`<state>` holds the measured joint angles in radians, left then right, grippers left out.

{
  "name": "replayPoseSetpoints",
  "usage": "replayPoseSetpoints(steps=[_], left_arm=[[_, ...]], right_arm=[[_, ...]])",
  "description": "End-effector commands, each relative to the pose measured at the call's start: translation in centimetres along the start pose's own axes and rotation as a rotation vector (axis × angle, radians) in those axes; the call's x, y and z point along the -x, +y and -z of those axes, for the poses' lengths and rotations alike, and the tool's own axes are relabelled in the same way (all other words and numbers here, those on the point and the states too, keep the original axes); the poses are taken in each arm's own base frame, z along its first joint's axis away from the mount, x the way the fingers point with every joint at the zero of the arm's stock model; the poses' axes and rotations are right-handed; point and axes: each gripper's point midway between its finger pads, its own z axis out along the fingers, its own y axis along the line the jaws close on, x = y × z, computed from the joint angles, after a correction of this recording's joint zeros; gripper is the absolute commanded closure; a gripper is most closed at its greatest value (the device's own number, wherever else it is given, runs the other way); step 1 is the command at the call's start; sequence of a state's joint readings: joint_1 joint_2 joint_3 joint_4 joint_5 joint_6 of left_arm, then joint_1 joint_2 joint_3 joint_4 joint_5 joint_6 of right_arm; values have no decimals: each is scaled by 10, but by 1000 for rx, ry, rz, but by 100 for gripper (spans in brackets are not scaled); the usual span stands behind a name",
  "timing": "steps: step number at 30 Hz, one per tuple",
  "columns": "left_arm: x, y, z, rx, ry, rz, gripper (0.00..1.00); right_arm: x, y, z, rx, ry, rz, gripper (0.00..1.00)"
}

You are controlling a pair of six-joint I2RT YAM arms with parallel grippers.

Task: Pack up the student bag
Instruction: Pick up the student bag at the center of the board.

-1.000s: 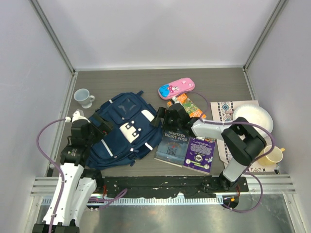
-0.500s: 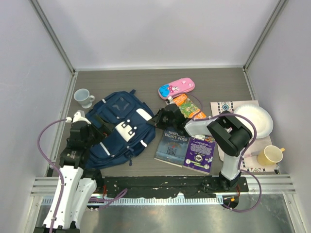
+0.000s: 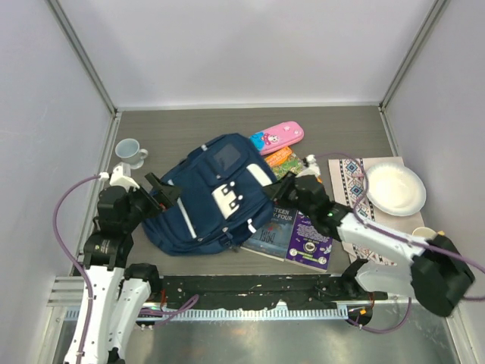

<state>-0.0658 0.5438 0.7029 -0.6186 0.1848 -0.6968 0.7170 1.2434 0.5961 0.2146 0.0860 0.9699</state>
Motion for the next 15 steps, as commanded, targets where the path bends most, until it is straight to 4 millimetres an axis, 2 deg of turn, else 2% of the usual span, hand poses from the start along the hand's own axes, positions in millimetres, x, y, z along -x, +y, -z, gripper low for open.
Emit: replayPoseSetpoints(steps=[1,2,4,8,10,12,13,15], left_arm=[[15,-30,17,-121,-36,-54,0],[13,-34,18,-140,-29,-53,0],[11,-37,16,-156,-17,-54,0],[3,-35,11,-150,-6,-75,0],[-4,-39,8,-163,12,-98,0],[-10,-33,0,-122,14,-122,0],[-20,-40,-1,-143,43,-157,0],[-26,-36,-10,-92,42,-197,0]], right_arm=[[90,-2,51,-45,-412,-113,99],[96,-5,59,-47,-444,-169,99],[103,-26,75,-107,-518,-227,99],[104,-52,89,-158,-590,-343,99],[104,-55,91,-153,-602,-381,99],[100,-57,91,-157,-590,-400,99],[105,-51,93,-142,-595,-401,99],[115,-38,96,-127,-600,-390,99]])
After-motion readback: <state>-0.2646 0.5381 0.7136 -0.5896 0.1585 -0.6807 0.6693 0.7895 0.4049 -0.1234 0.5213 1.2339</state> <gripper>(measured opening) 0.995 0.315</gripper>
